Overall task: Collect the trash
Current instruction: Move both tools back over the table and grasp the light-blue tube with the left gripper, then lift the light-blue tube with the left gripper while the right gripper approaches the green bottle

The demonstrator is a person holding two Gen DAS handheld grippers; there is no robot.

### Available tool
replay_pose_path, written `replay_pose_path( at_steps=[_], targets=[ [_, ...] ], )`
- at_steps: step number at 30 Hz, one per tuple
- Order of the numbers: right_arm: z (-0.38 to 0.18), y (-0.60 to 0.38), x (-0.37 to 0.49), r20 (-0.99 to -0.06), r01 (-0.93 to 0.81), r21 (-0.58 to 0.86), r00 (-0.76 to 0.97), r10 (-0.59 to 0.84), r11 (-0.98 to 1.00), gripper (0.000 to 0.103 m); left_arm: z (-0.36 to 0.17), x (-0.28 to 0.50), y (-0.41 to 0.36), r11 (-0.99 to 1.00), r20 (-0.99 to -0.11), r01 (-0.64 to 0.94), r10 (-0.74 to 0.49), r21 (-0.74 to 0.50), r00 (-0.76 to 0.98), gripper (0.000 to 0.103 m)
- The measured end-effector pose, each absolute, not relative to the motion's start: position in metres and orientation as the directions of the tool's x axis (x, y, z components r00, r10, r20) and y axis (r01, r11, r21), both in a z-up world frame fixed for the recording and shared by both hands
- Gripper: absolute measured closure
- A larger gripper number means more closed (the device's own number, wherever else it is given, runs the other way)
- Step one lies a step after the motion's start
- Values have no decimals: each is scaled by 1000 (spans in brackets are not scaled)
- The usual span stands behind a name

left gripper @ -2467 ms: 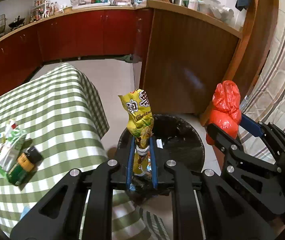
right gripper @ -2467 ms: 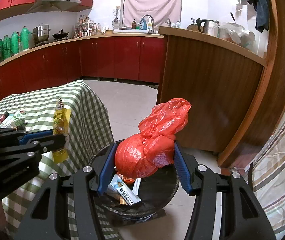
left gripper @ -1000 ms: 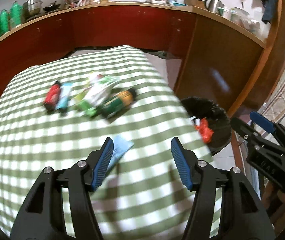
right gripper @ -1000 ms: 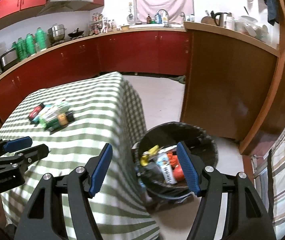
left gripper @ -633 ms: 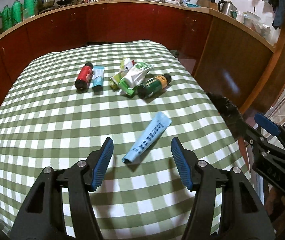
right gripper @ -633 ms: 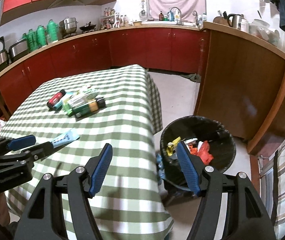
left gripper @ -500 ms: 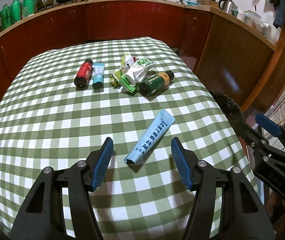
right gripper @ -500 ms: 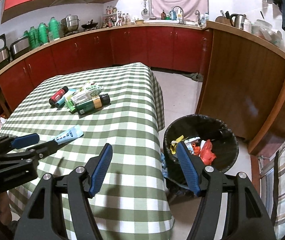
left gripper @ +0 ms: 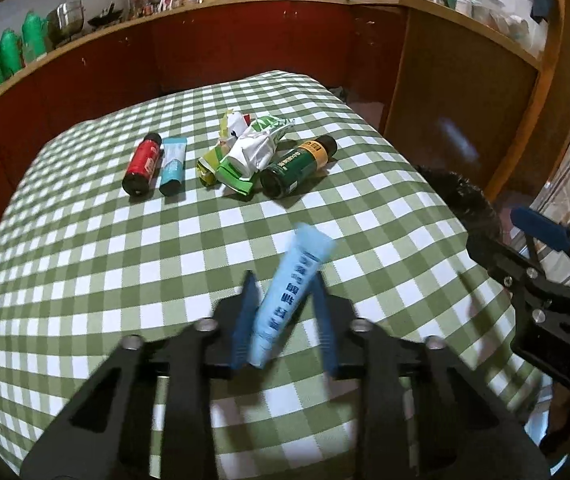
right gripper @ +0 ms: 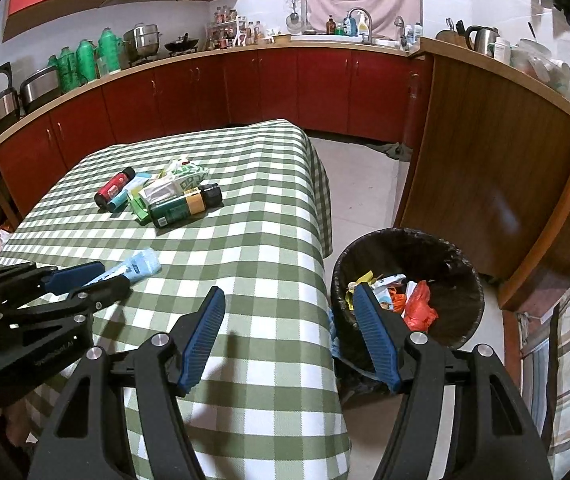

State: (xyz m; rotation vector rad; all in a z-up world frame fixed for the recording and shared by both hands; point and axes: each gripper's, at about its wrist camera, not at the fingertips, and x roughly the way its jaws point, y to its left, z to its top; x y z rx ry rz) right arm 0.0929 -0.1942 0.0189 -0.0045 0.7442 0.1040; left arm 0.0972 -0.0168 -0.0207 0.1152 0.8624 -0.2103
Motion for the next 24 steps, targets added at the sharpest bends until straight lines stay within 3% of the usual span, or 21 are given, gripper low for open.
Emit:
replay_pose_path(
  at_steps=[11, 24],
  targets=[
    [20, -166, 106, -680, -140, 27, 723, 121, 990, 38, -15, 92, 9, 982, -742, 188, -131, -7, 657, 89],
    [22, -118, 146, -685, -159, 39, 715, 142, 987, 38, -1, 107, 101, 1000, -722, 25, -10, 10, 691, 89]
  ],
)
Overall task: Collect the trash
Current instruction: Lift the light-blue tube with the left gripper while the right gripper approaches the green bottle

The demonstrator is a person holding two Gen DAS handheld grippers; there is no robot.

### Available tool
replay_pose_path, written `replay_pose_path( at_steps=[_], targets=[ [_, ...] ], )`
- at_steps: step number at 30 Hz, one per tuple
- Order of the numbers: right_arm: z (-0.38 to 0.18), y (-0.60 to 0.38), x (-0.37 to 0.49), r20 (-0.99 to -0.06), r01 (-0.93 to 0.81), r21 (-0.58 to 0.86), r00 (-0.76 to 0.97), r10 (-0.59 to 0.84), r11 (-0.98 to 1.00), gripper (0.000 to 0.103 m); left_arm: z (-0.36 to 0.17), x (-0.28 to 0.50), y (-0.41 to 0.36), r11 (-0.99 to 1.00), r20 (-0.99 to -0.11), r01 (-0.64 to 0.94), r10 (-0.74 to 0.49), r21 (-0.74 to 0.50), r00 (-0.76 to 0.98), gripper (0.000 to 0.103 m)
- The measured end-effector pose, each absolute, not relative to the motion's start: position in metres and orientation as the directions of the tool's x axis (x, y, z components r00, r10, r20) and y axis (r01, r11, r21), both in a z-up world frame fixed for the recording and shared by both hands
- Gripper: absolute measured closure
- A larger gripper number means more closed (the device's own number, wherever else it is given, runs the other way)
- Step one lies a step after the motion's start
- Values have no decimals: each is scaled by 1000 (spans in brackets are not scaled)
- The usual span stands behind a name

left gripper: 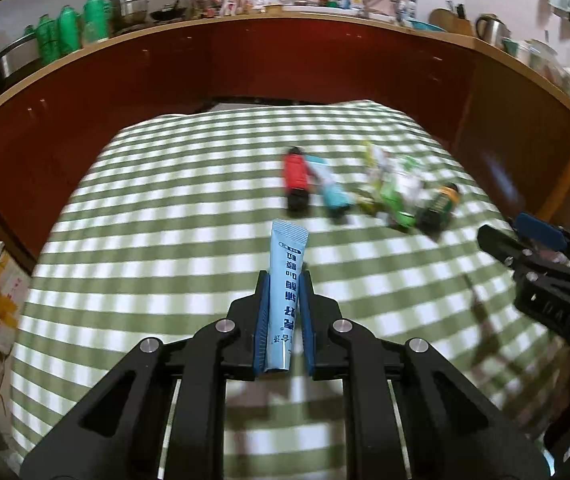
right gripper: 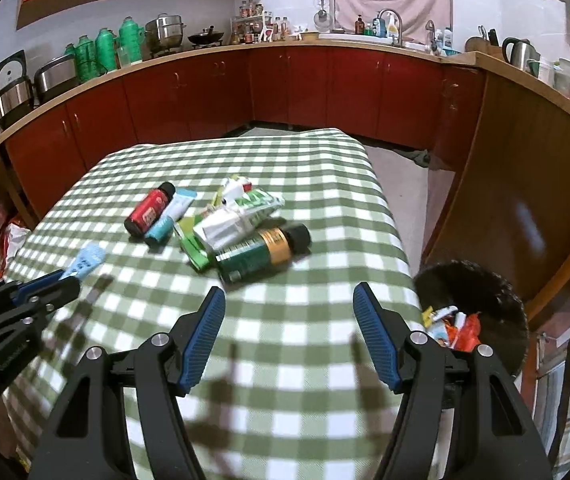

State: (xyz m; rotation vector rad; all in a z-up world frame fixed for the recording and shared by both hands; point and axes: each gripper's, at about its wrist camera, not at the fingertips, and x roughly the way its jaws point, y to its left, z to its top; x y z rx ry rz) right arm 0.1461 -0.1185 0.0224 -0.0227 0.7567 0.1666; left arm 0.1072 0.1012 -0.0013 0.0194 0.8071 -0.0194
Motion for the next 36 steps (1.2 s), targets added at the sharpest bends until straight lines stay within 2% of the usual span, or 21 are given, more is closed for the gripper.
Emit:
replay_pose_path(
  at_steps=[14, 21, 25, 29, 36],
  targets=[
    [19, -98, 188, -732, -67, 53, 676, 84, 996, 37, -2, 119, 164, 999, -720, -39, 29, 3, 694, 89],
    [22, -96, 198, -739, -33, 47, 671, 57, 998, 37, -6, 120, 165, 999, -721, -31, 12, -13, 693, 89],
    [21, -94, 203, -747, -28, 26, 663, 38, 999, 32, -7, 119, 166, 999, -723, -28, 7, -18, 691, 89],
    [23, -100, 199, -746, -25, -18, 666, 3, 1000, 32, -6, 119, 167, 999, -722, -26, 5, -19, 691, 89],
    [16, -122, 186, -765, 2, -14, 644, -12, 1000, 32, -6, 117, 164, 1000, -723, -22, 1, -20, 691, 89]
  ],
)
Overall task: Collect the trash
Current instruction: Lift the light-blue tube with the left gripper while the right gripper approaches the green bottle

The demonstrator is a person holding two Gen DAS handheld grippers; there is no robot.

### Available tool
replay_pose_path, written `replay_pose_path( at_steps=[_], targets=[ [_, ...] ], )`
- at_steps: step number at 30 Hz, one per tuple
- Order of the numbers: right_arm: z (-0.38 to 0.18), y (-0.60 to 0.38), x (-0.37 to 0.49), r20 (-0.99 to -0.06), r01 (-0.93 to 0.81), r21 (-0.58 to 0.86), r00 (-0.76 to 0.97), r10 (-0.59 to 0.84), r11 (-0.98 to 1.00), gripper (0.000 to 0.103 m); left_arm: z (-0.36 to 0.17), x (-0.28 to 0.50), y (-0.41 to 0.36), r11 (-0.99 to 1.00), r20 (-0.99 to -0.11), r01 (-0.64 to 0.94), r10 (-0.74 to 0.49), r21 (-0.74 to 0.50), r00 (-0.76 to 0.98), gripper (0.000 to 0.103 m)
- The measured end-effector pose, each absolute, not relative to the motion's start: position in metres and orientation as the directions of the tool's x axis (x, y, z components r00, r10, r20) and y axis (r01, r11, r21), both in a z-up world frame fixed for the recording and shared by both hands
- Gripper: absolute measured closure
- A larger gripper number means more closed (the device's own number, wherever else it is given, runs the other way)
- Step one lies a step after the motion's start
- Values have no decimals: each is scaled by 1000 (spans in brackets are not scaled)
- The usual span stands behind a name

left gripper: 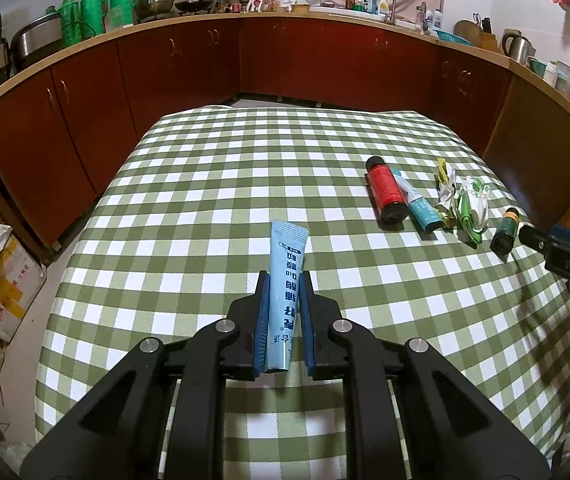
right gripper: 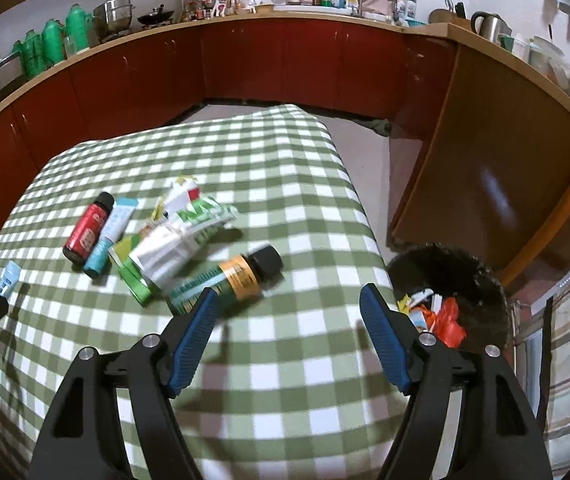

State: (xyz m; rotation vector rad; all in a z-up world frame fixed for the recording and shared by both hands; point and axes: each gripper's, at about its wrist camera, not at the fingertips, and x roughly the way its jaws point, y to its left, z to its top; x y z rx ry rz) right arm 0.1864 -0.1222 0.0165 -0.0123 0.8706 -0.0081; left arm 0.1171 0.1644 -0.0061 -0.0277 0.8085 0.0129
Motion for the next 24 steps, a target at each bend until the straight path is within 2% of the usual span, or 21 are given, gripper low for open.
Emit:
replay_pose_path(
  at_steps=[6, 13, 24],
  targets=[
    [24, -121, 182, -751, -18, 31, 660, 35, 999, 32, -5, 116, 164, 1000, -722, -24, 4, -17, 692, 89],
    [26, -97, 191, -743, -72, 28, 665, 69, 997, 26, -5, 116, 167, 999, -723, -32, 9, -18, 691, 89],
    [10, -88, 216, -790, -133, -27, 611, 60, 991, 24, -9, 120, 171, 999, -731, -39, 8, -25, 682, 89]
  ],
)
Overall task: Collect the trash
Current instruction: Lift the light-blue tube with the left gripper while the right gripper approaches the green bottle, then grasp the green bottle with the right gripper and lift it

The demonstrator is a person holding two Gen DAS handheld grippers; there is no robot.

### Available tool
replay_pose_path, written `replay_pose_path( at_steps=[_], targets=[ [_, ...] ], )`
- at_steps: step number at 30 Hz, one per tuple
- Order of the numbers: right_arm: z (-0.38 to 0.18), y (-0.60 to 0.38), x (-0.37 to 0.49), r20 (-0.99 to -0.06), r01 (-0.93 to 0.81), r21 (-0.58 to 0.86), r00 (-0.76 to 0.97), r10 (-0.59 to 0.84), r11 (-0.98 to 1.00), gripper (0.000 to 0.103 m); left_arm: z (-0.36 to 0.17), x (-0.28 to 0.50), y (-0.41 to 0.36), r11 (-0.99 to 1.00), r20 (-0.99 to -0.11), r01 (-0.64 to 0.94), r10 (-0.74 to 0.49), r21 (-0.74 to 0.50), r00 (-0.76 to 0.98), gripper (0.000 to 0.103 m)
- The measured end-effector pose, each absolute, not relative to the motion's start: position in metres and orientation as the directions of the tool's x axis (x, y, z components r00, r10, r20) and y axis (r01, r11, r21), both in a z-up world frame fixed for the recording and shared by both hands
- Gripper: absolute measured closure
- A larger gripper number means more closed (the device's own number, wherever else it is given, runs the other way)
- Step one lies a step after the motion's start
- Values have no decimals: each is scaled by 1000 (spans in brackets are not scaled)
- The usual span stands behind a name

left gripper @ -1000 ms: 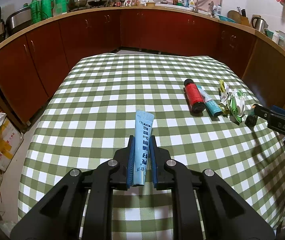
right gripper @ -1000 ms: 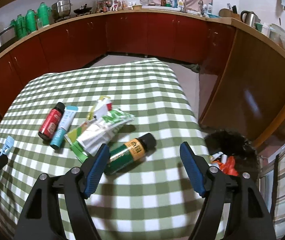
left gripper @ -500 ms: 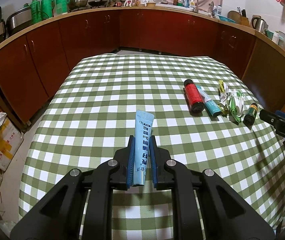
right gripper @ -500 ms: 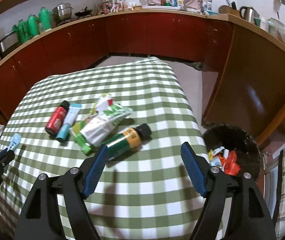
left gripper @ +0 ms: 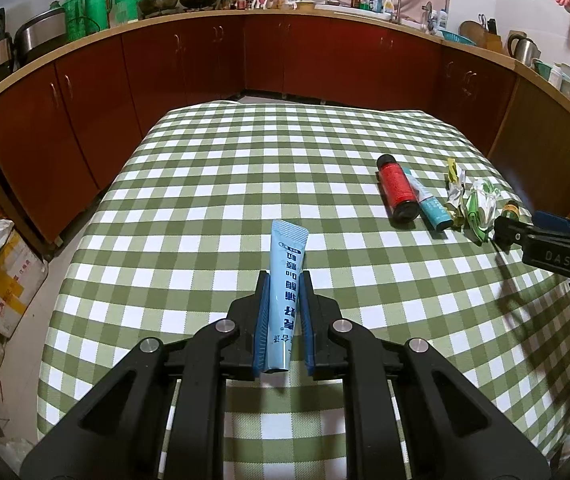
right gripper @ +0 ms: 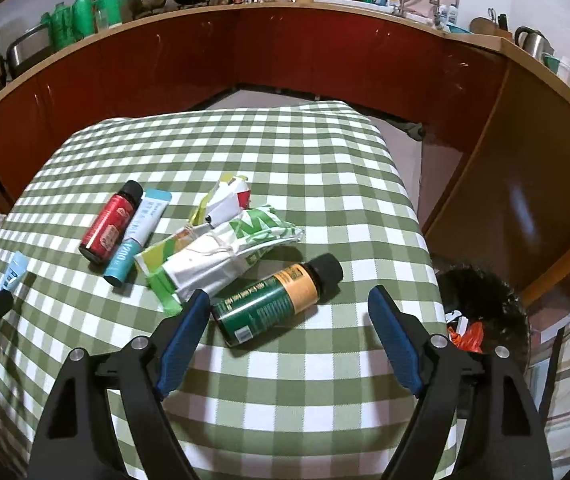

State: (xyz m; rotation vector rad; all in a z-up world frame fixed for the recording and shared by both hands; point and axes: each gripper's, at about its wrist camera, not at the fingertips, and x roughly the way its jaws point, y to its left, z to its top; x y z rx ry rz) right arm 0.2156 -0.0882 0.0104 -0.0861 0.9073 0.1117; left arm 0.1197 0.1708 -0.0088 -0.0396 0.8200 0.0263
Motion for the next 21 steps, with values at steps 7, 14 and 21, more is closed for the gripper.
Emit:
replay_pose_path(
  at_steps=[7, 14, 21],
  targets=[
    [4, -95, 214, -807, -165, 39, 577, 128, 985, 61, -10, 121, 169, 999, -732, -38, 11, -21, 682, 89],
    [4, -103, 201, -804, -168, 48, 578, 138, 985, 70, -11, 119, 162, 999, -735, -29, 6, -20, 678, 89],
    [4, -114, 183, -804, -173, 63, 574, 152, 983, 71, -10, 115, 155, 1000, -734, -20, -2, -21, 679, 89]
  ],
)
